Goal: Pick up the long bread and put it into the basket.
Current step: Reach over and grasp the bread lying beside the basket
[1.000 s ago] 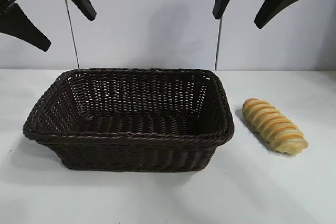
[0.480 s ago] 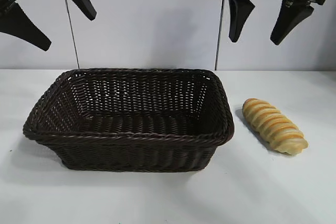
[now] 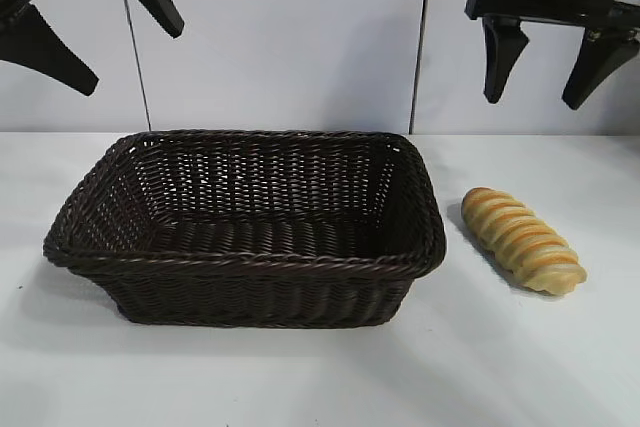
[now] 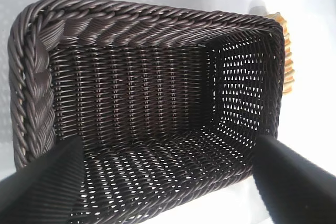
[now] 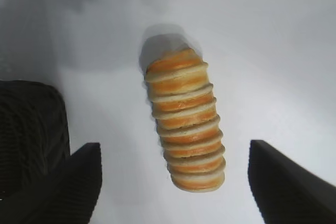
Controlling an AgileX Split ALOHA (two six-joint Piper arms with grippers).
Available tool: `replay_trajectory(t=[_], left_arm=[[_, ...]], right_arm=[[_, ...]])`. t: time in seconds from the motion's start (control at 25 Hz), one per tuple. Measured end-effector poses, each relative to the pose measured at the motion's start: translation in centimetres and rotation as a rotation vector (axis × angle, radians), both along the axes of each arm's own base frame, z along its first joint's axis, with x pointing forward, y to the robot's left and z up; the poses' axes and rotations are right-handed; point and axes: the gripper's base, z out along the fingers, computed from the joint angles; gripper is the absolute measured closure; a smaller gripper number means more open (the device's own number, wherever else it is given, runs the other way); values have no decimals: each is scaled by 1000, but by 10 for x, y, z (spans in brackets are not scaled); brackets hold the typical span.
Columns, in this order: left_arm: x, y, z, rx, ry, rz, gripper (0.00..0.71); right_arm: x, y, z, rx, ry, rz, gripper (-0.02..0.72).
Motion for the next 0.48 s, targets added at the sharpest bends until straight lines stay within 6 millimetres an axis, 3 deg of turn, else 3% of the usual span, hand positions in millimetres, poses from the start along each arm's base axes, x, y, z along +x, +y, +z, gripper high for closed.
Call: replay_trajectory(t=[0.48], left_arm=[[0, 0, 0, 0, -1, 1, 79]], right_arm=[[8, 0, -50, -14, 41, -2, 146]])
